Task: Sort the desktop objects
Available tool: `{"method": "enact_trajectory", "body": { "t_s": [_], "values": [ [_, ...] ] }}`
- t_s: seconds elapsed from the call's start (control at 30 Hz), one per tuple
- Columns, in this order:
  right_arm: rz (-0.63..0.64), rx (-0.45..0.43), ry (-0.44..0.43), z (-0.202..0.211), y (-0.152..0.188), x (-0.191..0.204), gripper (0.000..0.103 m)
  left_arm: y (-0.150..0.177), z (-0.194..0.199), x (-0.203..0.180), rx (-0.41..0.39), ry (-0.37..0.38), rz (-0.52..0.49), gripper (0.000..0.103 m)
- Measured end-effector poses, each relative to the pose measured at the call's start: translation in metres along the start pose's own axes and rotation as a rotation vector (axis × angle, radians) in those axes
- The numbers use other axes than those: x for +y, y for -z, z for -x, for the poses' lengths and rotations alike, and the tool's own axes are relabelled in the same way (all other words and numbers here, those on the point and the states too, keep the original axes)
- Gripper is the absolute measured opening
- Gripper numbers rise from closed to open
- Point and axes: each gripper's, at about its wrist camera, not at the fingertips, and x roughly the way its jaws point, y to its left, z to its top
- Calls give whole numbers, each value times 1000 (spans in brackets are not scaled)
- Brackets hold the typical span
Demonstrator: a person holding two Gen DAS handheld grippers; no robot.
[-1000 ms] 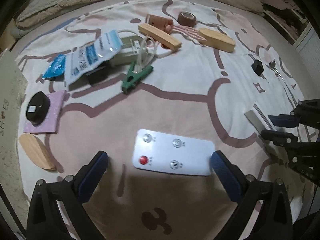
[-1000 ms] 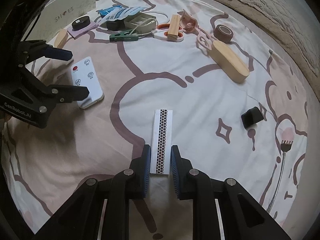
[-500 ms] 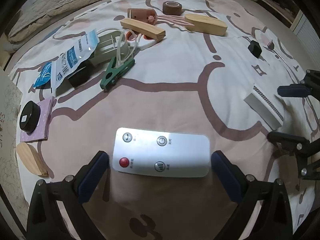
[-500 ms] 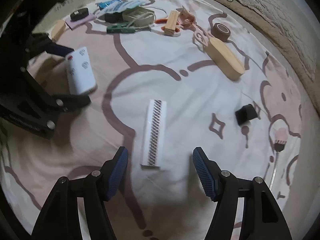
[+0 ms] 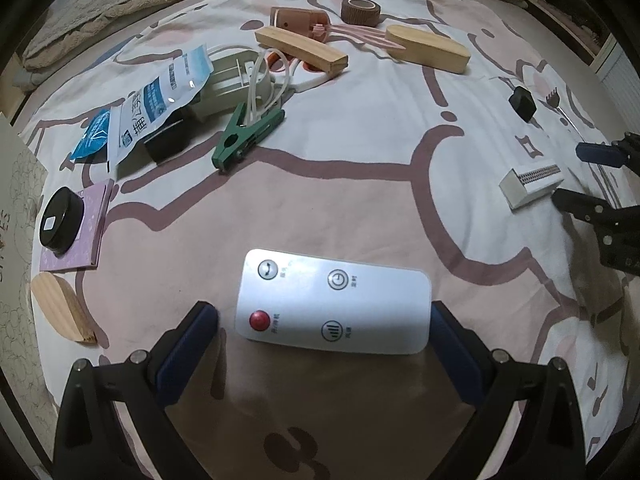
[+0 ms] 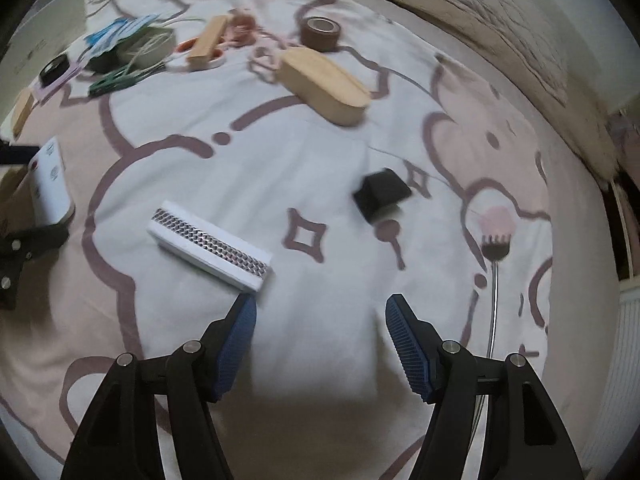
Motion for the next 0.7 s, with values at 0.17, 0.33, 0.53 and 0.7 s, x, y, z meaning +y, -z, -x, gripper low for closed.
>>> {"method": "enact_trajectory", "body": {
  "t_s": [0.17,0.33,0.53,0.7],
  "values": [
    [20,-10,-118,10,5,9,67,-1,1,-1,4,0,0,103],
    [-45,-28,-215,14,-3,22,77,-1,5,-5,-8,2,-13,95],
    [-194,-27,-262,5,-17,19,79,-2,9,-7,-10,9,-18,87],
    [-291,-9,-299,-7,-26,16,79,-2,11,-7,-10,16,-16,86]
  ]
}}
